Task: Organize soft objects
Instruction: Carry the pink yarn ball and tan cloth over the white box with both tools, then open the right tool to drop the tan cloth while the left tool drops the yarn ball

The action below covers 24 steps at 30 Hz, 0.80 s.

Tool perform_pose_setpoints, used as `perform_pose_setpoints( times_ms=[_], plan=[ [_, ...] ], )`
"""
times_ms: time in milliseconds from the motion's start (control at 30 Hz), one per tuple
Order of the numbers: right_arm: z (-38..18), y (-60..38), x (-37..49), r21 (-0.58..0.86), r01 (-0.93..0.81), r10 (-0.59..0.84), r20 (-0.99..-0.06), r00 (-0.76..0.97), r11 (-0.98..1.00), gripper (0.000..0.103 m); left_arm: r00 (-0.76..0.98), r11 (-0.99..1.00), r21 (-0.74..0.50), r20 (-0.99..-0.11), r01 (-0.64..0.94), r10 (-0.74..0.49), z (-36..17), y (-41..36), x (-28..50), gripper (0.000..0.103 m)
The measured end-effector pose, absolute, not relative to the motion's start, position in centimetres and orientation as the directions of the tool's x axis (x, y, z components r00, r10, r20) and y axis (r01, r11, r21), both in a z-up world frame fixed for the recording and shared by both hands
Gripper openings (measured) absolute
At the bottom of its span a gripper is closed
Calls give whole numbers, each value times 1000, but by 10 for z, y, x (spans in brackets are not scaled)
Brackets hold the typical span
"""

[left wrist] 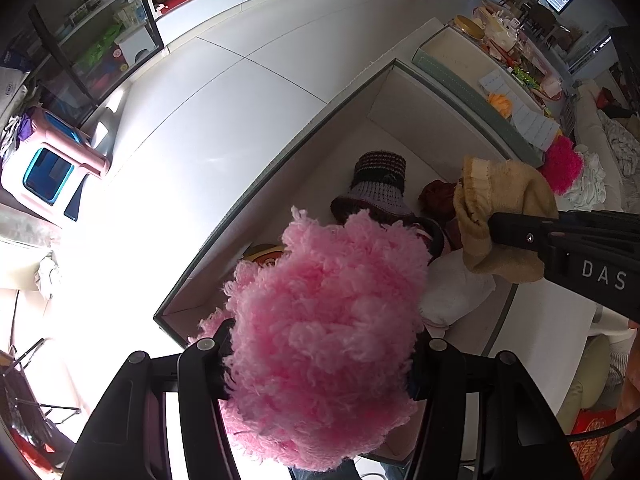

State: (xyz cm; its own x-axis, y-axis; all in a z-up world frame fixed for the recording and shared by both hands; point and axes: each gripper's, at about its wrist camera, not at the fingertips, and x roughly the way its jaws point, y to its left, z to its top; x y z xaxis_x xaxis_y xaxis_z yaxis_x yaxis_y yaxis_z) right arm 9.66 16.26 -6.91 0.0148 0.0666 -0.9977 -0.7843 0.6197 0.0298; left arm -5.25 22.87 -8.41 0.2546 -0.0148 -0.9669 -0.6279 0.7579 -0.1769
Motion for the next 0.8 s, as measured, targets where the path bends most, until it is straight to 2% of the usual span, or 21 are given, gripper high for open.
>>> perform_pose_setpoints(
  times_ms=[367,433,467,500,533,567,600,800],
  plan=[
    [-80,166,103,12,-788,39,-999,16,616,27,236,761,-167,-972,-626,-19,-91,226,-47,59],
    [-80,167,103,10,-790,35,-999,15,613,31,239,766,-166,-971,-621,-17,-90,224,-46,68],
    [-81,167,104,20,-790,35,-999,2,613,43,239,769,-151,-971,-621,2,-88,223,-46,73],
    [-83,166,104,42,-787,41,-999,-21,615,67,234,773,-127,-972,-621,28,-85,221,-45,86],
    [-83,164,106,61,-783,55,-998,-35,619,81,220,776,-96,-974,-623,56,-82,220,-45,99],
    [-81,161,107,75,-778,76,-996,-35,624,100,205,775,-65,-975,-628,84,-80,219,-44,102],
    [-78,159,107,82,-776,98,-995,-26,626,103,217,778,-58,-971,-625,101,-77,218,-45,102],
    [-57,143,110,96,-749,152,-988,7,656,103,265,780,-92,-960,-619,96,-59,217,-51,102]
  ],
)
